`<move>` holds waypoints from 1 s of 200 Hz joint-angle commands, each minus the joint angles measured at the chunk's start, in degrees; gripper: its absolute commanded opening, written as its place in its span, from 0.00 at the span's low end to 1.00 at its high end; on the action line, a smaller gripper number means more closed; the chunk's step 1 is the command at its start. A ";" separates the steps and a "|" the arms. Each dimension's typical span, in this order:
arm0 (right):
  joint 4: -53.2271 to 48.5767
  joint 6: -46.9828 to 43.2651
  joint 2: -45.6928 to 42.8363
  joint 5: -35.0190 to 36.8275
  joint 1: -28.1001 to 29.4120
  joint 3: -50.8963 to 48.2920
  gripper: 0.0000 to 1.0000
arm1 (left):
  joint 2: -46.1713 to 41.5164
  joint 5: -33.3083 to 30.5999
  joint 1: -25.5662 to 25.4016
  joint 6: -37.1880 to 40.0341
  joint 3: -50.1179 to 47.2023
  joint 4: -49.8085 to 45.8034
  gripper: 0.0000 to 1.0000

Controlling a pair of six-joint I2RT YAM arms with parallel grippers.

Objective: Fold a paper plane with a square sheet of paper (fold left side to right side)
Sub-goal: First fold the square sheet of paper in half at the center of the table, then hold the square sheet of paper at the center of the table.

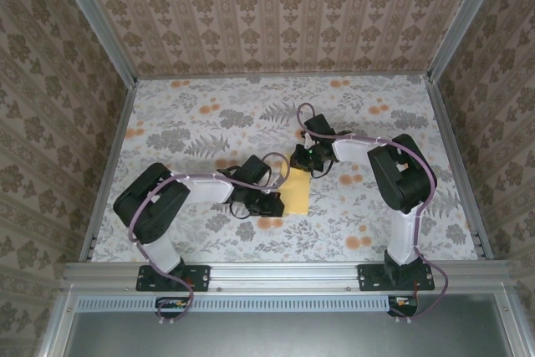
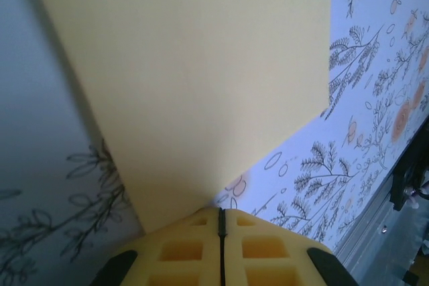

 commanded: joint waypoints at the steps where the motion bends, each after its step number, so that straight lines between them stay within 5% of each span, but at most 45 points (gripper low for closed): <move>1: -2.80 -1.81 3.42 2.47 -0.47 -0.41 0.13 | -3.30 3.58 0.68 -0.29 1.40 -2.05 0.09; 59: -2.60 -3.18 3.32 1.98 -0.53 -0.05 0.13 | -0.58 6.93 8.72 4.88 10.91 -5.63 0.12; 119: -2.14 -3.00 3.36 0.75 -0.52 0.24 0.13 | 10.72 8.23 8.26 7.97 19.47 -6.08 0.12; 200: -0.08 -3.00 1.16 -0.39 -0.57 0.37 0.15 | 14.30 4.29 6.46 7.25 17.26 -6.26 0.12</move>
